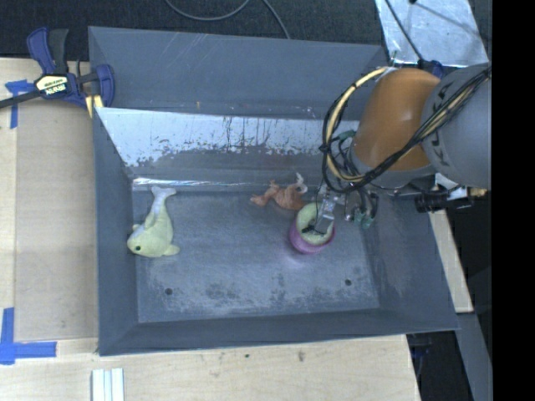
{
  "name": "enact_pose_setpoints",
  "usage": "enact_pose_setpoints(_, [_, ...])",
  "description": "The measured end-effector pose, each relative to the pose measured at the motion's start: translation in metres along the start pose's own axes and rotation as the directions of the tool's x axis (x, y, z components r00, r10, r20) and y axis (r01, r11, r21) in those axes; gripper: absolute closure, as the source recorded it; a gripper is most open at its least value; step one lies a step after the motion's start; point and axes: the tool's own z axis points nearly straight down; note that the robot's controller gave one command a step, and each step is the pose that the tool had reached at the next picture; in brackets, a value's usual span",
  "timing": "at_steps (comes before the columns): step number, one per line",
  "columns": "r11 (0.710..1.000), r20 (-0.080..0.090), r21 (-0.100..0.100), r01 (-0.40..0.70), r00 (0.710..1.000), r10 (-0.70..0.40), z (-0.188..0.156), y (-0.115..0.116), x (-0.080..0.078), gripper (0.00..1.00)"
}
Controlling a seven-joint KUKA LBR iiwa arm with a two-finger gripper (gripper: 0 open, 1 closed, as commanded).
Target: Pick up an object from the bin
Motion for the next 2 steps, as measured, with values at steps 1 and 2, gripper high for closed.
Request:
enact_pose_setpoints(1, [0.999, -0.004, 0.001, 0.048, 0.999, -0.048, -0.066, 0.007, 0.041, 1.00])
enact_pose_setpoints(2, [0.999, 0.000, -0.003, 0.039, 0.999, -0.039, -0.112, -0.011, 0.005, 1.00])
